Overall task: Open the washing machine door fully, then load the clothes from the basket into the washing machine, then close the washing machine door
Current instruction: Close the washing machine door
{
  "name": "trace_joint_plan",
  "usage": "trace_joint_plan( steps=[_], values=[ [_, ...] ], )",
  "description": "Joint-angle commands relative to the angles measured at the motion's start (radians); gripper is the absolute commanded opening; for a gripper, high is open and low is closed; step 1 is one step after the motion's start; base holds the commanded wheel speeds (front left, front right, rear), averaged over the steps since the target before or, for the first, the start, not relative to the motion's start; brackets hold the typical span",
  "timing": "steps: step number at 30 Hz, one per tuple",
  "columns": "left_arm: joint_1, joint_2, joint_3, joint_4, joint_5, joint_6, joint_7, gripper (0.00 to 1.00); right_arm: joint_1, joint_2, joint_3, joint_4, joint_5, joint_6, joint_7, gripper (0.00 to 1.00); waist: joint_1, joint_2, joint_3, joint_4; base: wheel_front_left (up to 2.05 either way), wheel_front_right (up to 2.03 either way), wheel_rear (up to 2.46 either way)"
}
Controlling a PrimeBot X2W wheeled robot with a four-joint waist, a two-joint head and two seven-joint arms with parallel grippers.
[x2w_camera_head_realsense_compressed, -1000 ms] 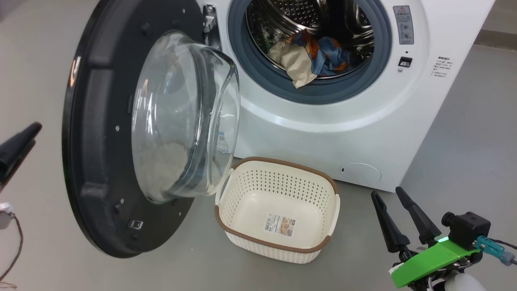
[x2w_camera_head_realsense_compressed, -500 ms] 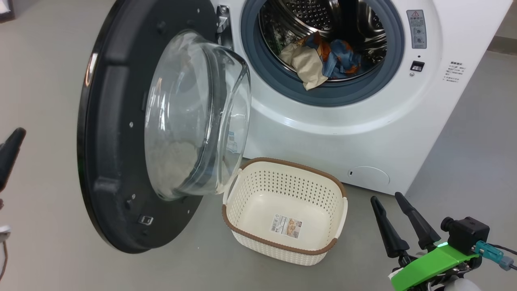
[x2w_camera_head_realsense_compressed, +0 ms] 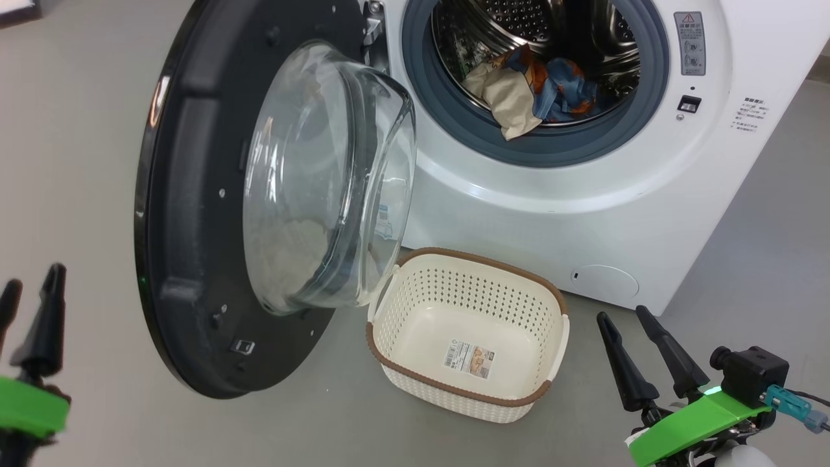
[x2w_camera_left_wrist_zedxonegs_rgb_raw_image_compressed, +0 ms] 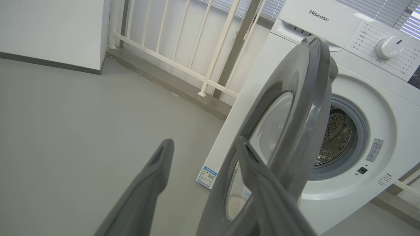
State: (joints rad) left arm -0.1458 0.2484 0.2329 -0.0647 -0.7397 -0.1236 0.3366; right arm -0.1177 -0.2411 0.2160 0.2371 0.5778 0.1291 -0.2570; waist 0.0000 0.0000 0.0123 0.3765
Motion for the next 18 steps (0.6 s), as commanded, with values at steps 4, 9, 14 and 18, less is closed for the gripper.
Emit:
trace_joint_plan(
  steps=[4,9,14,18],
  values=[
    [0.042,0.026,0.010,-0.032,0.049,-0.007,-0.112,1.00,-0.005,-0.011,0.018,-0.025,0.008,0.002,-0.005,1.00,0.0000,0.0000,-0.002,0.001,0.00,0.00,0.00],
    [0.111,-0.014,-0.028,-0.023,0.118,-0.007,-0.239,1.00,-0.005,-0.016,0.016,-0.025,0.007,0.002,-0.005,1.00,0.0000,0.0000,-0.003,0.006,0.00,0.00,0.00],
    [0.163,-0.040,-0.073,0.014,0.207,-0.007,-0.384,1.00,-0.014,-0.025,0.015,-0.025,0.010,0.002,-0.005,1.00,0.0000,0.0000,0.000,0.006,0.00,0.00,0.00],
    [0.188,-0.064,-0.104,0.065,0.258,-0.007,-0.484,1.00,-0.015,-0.032,0.011,-0.026,0.009,0.002,-0.005,1.00,0.0000,0.0000,0.000,0.008,0.00,0.00,0.00]
  ],
)
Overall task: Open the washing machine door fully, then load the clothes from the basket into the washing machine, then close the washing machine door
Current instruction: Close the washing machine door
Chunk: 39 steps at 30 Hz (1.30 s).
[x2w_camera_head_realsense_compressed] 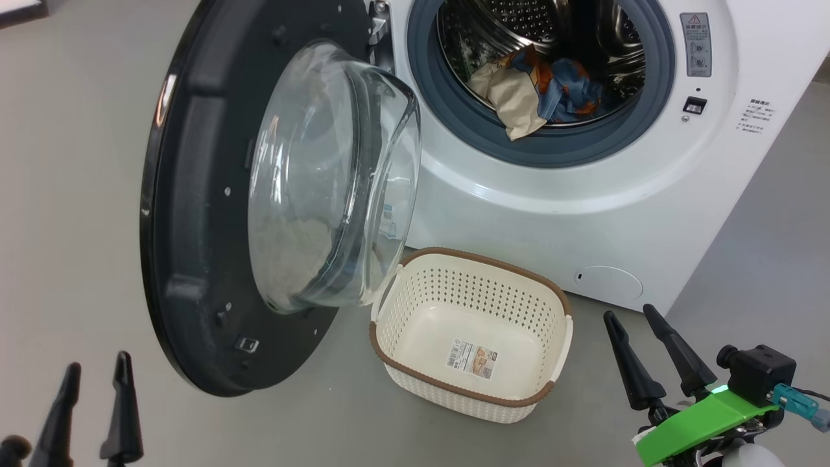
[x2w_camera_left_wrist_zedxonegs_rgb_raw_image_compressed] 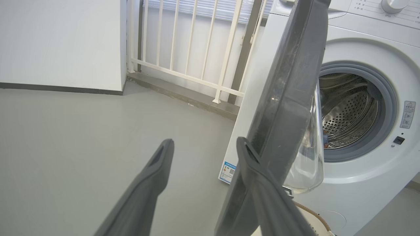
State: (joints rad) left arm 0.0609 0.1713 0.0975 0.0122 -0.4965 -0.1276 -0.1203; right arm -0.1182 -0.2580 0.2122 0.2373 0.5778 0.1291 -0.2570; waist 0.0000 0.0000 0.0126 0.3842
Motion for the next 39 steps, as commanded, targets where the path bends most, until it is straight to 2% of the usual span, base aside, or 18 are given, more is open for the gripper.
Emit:
trace_joint_plan(
  steps=[1,11,39],
  values=[
    [-0.015,0.007,0.026,0.002,0.023,-0.003,-0.048,1.00,-0.014,-0.016,0.015,-0.026,0.009,0.002,-0.005,1.00,0.0000,0.0000,-0.001,0.001,0.00,0.00,0.00],
    [-0.013,-0.035,0.018,0.069,0.094,0.019,-0.133,1.00,-0.008,-0.021,0.016,-0.029,0.007,0.002,-0.005,1.00,0.0000,0.0000,-0.007,0.006,0.00,0.00,0.00],
    [-0.008,-0.048,0.008,0.057,0.145,0.026,-0.141,1.00,0.000,-0.007,0.015,-0.029,-0.020,0.002,-0.005,1.00,0.0000,0.0000,-0.016,0.009,0.00,0.00,0.00]
  ],
)
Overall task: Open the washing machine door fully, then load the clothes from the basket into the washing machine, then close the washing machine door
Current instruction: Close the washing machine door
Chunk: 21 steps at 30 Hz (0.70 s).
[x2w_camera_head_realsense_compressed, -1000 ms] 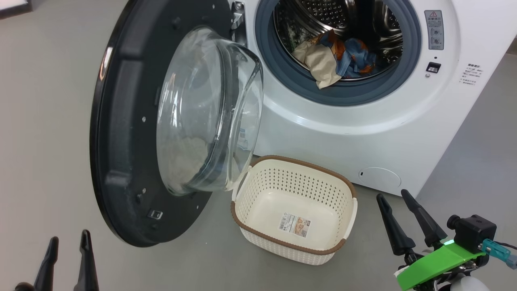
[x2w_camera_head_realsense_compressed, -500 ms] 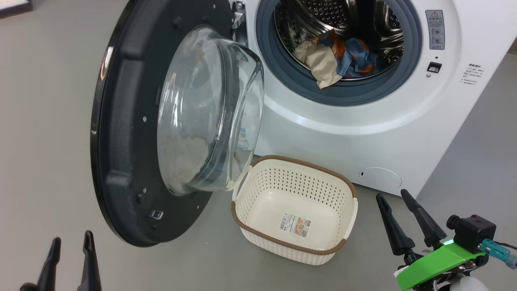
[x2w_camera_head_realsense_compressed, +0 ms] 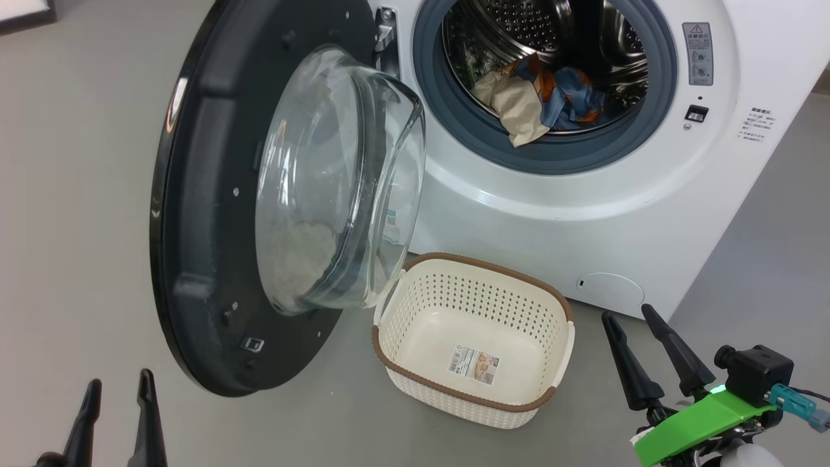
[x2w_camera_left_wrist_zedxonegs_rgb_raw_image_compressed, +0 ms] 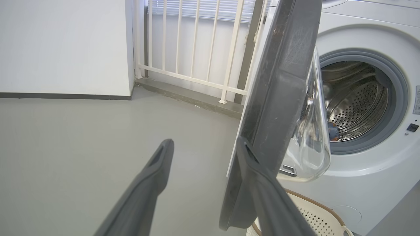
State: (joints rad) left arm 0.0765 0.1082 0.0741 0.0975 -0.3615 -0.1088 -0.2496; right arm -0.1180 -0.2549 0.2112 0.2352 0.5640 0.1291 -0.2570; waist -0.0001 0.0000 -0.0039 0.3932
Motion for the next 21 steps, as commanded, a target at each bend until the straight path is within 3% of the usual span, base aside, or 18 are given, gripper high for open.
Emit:
trace_joint_plan(
  steps=[1,12,21],
  values=[
    [-0.023,0.014,0.030,-0.030,0.010,0.009,-0.012,1.00,0.000,-0.010,0.017,-0.027,-0.010,0.002,-0.005,1.00,0.0001,0.0000,0.001,0.000,0.00,0.00,0.00],
    [-0.019,0.015,0.018,-0.046,0.008,0.019,-0.009,1.00,0.000,-0.012,0.013,-0.033,-0.029,0.002,-0.005,1.00,0.0001,0.0000,0.005,0.001,0.00,0.00,0.00],
    [-0.037,0.048,0.026,-0.096,0.006,0.018,0.000,1.00,0.006,-0.009,0.004,-0.038,-0.036,0.002,-0.005,1.00,0.0001,0.0000,0.003,0.004,0.00,0.00,0.00]
  ],
)
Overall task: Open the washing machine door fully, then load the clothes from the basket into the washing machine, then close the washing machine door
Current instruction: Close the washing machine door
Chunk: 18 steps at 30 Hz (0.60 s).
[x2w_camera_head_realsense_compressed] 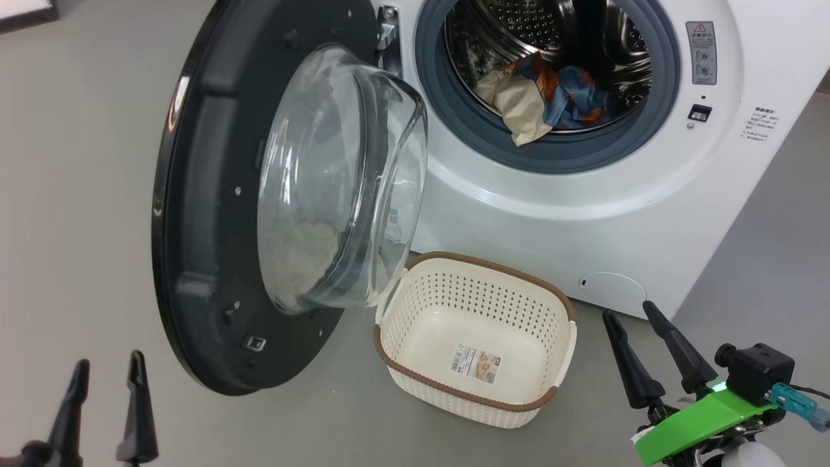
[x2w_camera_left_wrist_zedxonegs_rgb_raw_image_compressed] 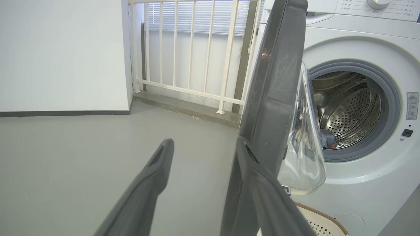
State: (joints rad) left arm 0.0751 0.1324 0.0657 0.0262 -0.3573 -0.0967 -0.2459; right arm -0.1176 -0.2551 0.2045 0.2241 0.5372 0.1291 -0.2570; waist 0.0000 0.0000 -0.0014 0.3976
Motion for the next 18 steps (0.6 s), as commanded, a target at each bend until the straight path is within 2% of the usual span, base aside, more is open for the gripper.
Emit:
trace_joint_plan(
  steps=[1,3,4,5,6,7,8,11,18],
  values=[
    [-0.042,0.028,0.039,-0.034,-0.009,0.004,0.002,1.00,0.006,-0.009,0.010,-0.028,-0.009,0.002,-0.005,1.00,0.0000,0.0000,0.000,0.001,0.00,0.00,0.00],
    [-0.060,0.044,0.049,-0.054,-0.028,0.000,0.022,1.00,0.006,-0.009,0.009,-0.030,-0.009,0.002,-0.005,1.00,0.0000,0.0000,0.002,0.002,0.00,0.00,0.00],
    [-0.071,0.053,0.054,-0.066,-0.039,-0.002,0.033,0.87,0.005,-0.009,0.009,-0.031,-0.010,0.002,-0.005,1.00,0.0000,0.0000,0.005,0.003,0.00,0.00,0.00],
    [-0.085,0.059,0.062,-0.078,-0.057,-0.003,0.046,0.52,0.005,-0.010,0.009,-0.032,-0.010,0.002,-0.005,1.00,0.0000,0.0000,0.007,0.003,0.00,0.00,0.00],
    [-0.099,0.069,0.070,-0.091,-0.069,-0.004,0.060,0.41,0.004,-0.010,0.009,-0.033,-0.010,0.002,-0.005,1.00,0.0000,0.0000,0.009,0.003,0.00,0.00,0.00],
    [-0.113,0.084,0.077,-0.103,-0.074,-0.005,0.075,0.11,0.002,-0.011,0.009,-0.034,-0.009,0.002,-0.005,1.00,0.0000,0.0000,0.011,0.003,0.00,0.00,0.00],
    [-0.128,0.098,0.084,-0.113,-0.082,-0.006,0.089,0.00,0.000,-0.012,0.009,-0.034,-0.009,0.002,-0.005,1.00,0.0000,0.0000,0.014,0.003,0.00,0.00,0.00],
    [-0.169,0.128,0.103,-0.135,-0.117,-0.009,0.129,0.00,-0.007,-0.014,0.010,-0.035,-0.009,0.002,-0.005,1.00,0.0000,0.0000,0.021,-0.003,0.00,0.00,0.00],
    [-0.287,0.169,0.160,-0.105,-0.281,-0.013,0.243,0.00,-0.014,-0.016,0.008,-0.034,-0.005,0.002,-0.005,1.00,0.0000,0.0000,0.027,-0.023,0.00,0.00,0.00]
  ],
)
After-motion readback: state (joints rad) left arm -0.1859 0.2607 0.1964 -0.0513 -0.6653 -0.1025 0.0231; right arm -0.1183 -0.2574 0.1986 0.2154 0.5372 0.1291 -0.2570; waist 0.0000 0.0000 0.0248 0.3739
